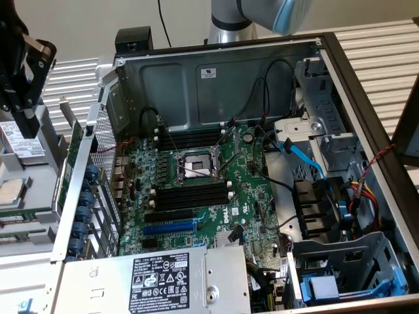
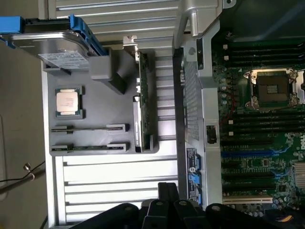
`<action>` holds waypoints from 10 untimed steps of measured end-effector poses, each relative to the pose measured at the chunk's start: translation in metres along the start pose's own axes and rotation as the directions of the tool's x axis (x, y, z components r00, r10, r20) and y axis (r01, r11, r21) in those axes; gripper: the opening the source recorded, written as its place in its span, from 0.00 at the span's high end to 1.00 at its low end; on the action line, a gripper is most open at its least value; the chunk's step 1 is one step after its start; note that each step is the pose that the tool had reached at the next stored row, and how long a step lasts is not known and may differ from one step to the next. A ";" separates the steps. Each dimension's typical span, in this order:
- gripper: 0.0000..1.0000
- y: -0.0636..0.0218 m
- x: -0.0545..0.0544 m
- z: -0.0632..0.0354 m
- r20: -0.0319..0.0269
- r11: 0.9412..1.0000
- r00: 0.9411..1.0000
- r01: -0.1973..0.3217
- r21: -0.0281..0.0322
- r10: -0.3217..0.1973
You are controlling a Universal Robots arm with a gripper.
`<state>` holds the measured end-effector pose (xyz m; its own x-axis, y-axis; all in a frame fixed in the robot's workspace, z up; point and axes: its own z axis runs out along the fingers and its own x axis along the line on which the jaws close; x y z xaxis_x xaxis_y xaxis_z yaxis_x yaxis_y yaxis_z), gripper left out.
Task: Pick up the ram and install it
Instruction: 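Reach for the ram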
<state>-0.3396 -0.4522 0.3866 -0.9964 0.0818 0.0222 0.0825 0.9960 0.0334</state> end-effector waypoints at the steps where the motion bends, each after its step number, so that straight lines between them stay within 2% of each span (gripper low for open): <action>1: 0.89 0.0015 0.003 0.0005 0.000 1.000 1.000 0.000 0.001 0.000; 6: 0.89 0.0159 0.017 0.0028 0.000 1.000 1.000 0.000 0.006 0.000; 10: 0.89 0.0197 0.034 0.0048 0.000 1.000 1.000 0.000 0.006 0.000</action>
<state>-0.3719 -0.4297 0.3832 -0.9964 0.0816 0.0219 0.0822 0.9962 0.0277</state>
